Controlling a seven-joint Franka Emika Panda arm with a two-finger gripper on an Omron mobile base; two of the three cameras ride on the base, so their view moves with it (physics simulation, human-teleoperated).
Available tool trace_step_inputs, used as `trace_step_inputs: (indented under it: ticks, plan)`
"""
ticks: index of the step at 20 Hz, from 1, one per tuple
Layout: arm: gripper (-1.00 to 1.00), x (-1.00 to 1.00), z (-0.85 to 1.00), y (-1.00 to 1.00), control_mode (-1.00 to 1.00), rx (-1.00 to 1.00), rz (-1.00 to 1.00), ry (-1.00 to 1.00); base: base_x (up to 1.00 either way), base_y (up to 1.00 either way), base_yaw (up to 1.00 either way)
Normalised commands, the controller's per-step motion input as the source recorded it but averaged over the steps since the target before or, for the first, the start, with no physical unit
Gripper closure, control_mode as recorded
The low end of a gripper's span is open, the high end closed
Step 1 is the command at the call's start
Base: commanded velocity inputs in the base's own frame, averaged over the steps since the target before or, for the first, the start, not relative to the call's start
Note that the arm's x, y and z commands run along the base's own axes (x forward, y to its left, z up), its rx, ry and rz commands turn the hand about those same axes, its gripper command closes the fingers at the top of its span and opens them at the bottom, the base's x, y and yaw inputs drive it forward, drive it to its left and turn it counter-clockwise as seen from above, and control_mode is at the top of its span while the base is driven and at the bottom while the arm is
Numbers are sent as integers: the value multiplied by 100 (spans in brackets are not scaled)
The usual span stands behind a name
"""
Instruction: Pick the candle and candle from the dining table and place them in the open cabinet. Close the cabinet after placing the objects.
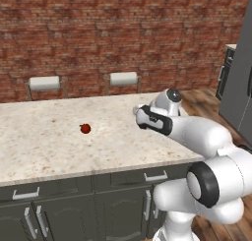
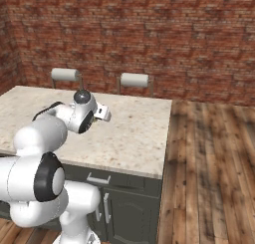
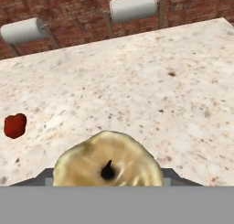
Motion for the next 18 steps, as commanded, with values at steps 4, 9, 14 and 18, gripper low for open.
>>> trace_step_inputs:
  ticks: [4,9,14,18]
  plan:
    - [100,-36,1,0,-100,10,0,13,0,0,0]
    - [100,-47,0,0,-100,2,0,10,0,0,0]
    - [100,-29,0,0,-100,-2,0,4,0,0,0]
    - [100,-19,0,0,-100,-5,0,1,0,0,0]
